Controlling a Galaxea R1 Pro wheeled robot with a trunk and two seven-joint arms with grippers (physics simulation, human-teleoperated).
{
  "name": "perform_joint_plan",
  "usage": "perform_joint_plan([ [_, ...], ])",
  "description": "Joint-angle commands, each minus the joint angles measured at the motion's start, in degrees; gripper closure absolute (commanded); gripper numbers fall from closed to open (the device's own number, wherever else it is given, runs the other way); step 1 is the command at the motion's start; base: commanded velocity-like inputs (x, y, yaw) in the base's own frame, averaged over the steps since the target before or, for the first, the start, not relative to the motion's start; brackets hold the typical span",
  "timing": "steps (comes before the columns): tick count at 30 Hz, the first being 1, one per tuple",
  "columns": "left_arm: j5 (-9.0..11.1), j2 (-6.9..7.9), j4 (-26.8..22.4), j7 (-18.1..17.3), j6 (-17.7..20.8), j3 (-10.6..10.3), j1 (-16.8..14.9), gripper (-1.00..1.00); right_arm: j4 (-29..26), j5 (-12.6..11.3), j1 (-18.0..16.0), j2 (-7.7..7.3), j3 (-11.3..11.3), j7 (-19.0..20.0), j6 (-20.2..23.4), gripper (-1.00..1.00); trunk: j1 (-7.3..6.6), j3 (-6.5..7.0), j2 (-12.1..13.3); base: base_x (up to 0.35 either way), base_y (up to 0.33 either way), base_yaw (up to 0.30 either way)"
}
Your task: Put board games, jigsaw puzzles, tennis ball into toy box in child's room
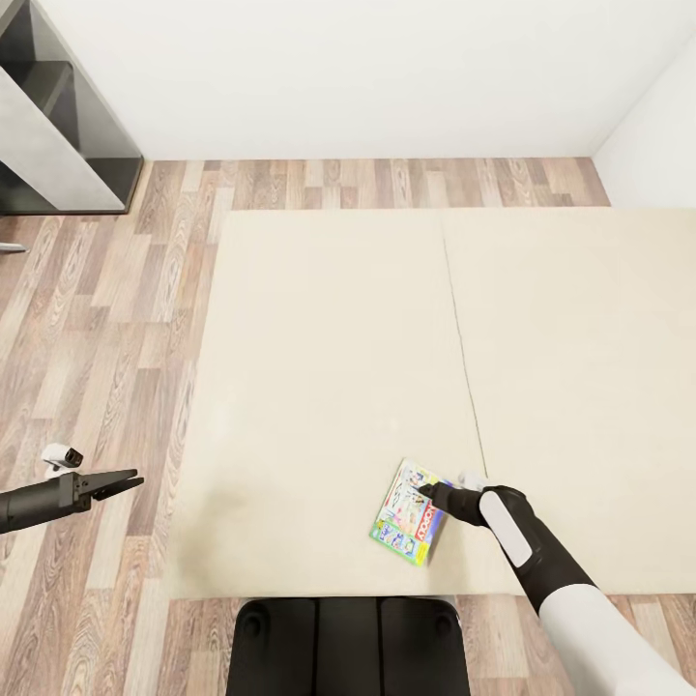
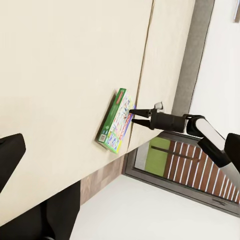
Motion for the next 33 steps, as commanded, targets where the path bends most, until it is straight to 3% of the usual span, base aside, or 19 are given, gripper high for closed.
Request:
perform_joint_plan([
  [1, 0.01, -0.01, -0.01, -0.22, 0.61, -0.02, -0.01, -1.00, -0.09, -0.59, -0.02, -0.09, 0.23, -0.55, 0.10, -1.00, 0.03, -0.06, -0.09, 0.000, 0.000, 0.000],
  [33, -0.02, -0.12, -0.01, -0.22, 0.61, -0.02, -0.01, -1.00, -0.52, -0.35, -1.52, 3.10, 0.33, -0.56, 0.05, -1.00, 0.03, -0.06, -0.09, 0.000, 0.000, 0.000],
])
